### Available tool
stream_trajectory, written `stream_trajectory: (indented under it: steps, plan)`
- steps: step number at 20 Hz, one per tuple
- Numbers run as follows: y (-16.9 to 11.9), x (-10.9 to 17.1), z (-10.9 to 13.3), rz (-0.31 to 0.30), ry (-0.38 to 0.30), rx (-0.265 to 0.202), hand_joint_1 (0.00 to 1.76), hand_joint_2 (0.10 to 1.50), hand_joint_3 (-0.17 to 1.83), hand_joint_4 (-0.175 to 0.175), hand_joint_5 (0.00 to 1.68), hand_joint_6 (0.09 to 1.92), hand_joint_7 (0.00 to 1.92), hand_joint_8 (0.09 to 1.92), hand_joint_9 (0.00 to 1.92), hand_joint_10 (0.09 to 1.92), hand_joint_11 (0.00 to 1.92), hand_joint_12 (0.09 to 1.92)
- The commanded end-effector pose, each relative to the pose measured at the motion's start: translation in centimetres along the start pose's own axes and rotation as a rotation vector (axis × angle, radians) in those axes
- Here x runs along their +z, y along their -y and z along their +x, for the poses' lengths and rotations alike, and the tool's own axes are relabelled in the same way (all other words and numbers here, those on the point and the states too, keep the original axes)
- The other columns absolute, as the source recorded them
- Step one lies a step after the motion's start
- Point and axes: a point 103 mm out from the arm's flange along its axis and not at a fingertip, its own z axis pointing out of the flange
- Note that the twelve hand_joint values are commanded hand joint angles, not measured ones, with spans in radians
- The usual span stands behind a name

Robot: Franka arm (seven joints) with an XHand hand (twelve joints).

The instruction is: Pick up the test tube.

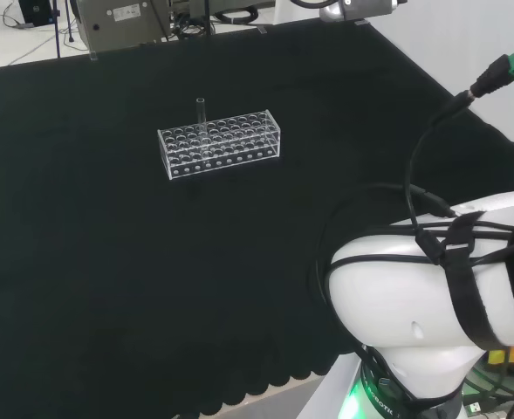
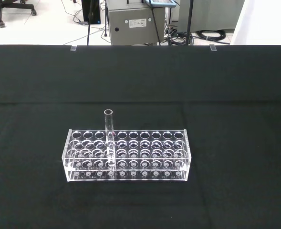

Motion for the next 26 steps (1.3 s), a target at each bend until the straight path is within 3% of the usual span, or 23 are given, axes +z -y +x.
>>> stream_trajectory:
  steps: [1, 4, 14, 21, 26]
  plan:
    - [-0.1, 0.0, -0.1, -0.007, 0.010, -0.002, 0.59, 0.90, 0.29, -0.056, 0.17, 0.36, 0.10, 0.75, 0.12, 0.83, 0.08, 1.44]
    - [-0.8, 0.1, 0.0, 0.008, 0.019, -0.009, 0.52, 0.93, 0.30, -0.071, 0.12, 0.21, 0.01, 0.71, 0.01, 0.81, 0.01, 1.42]
    - [-4.5, 1.3, 0.4, 0.026, -0.003, -0.056, 0.51, 0.94, 0.29, -0.076, 0.15, 0.13, 0.00, 0.76, 0.00, 0.90, 0.00, 1.46]
    - [-9.3, 2.9, 1.1, 0.066, -0.038, -0.119, 0.55, 0.94, 0.29, -0.091, 0.22, 0.11, 0.09, 0.85, 0.08, 1.00, 0.00, 1.60]
    - [-12.8, 4.6, 1.1, 0.088, -0.096, -0.128, 0.60, 0.93, 0.30, -0.107, 0.30, 0.14, 0.24, 0.88, 0.22, 0.98, 0.09, 1.60]
